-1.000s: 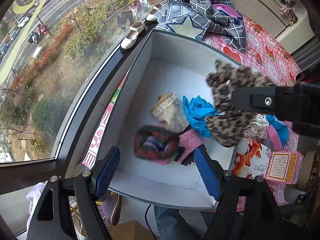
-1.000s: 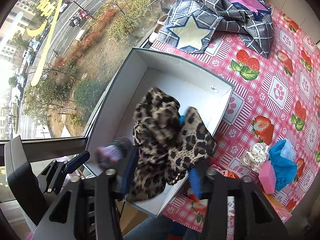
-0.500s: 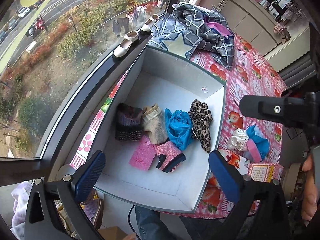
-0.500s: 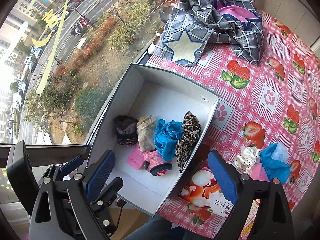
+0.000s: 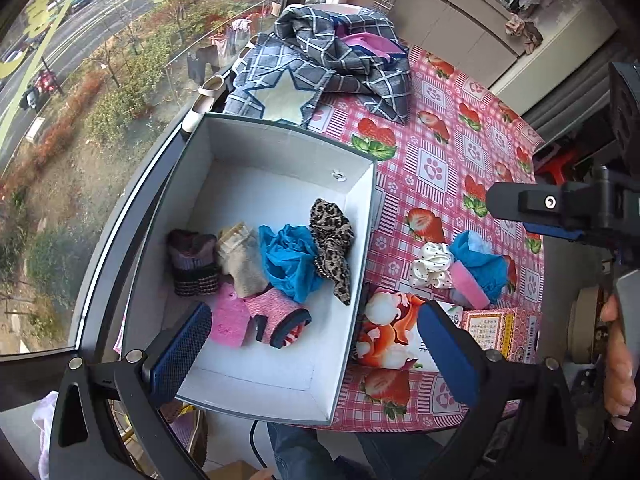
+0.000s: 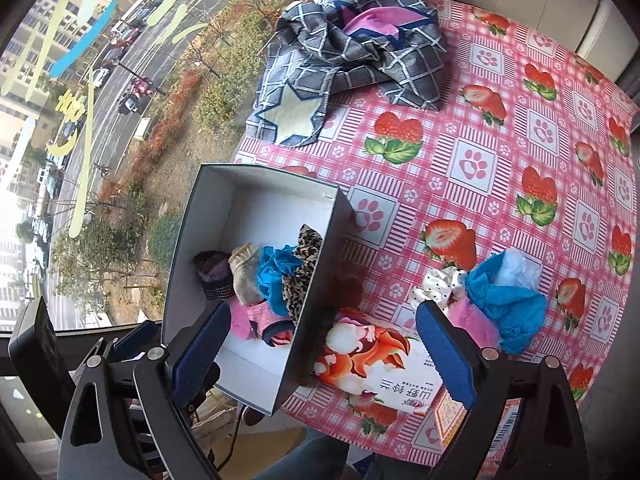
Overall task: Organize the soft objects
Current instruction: 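Move both tools back toward the remaining pile of soft items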
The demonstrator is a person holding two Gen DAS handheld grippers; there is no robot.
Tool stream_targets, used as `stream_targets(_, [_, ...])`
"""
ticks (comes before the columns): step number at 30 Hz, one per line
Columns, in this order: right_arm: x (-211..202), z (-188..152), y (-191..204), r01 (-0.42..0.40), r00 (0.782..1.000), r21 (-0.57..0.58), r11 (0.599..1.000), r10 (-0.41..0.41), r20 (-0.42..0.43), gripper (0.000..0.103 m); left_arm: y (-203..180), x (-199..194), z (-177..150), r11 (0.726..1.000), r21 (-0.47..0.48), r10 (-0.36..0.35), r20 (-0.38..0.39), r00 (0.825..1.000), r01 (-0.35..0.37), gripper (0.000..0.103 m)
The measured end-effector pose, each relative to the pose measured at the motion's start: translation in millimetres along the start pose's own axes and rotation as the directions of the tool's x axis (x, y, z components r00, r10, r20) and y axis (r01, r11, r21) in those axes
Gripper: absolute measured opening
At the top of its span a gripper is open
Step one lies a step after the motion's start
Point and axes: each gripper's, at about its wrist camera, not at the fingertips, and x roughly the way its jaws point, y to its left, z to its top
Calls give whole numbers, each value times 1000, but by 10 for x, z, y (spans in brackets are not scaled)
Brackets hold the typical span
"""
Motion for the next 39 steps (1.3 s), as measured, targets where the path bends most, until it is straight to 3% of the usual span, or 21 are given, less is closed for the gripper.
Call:
stream_targets(13, [-255, -213, -941, 9, 1000, 173, 985, -13, 21, 95, -728, 219, 40, 989, 148, 2, -58, 998, 6, 103])
stream_targets(22, [-394, -396, -1619, 16, 999, 296, 955, -25, 25, 95, -1046, 428, 125, 982, 189, 8, -111, 994, 13, 103])
stream_targets(30, [-266, -627, -2156, 24, 1000, 391, 920, -18, -21, 95, -1326, 809, 186, 975, 220, 30, -191, 981, 13, 103])
stream_targets(39, [80, -733, -2567, 25, 995, 440, 898, 21, -100, 95, -1499, 1382, 406, 951, 296, 167, -248, 954, -90, 103])
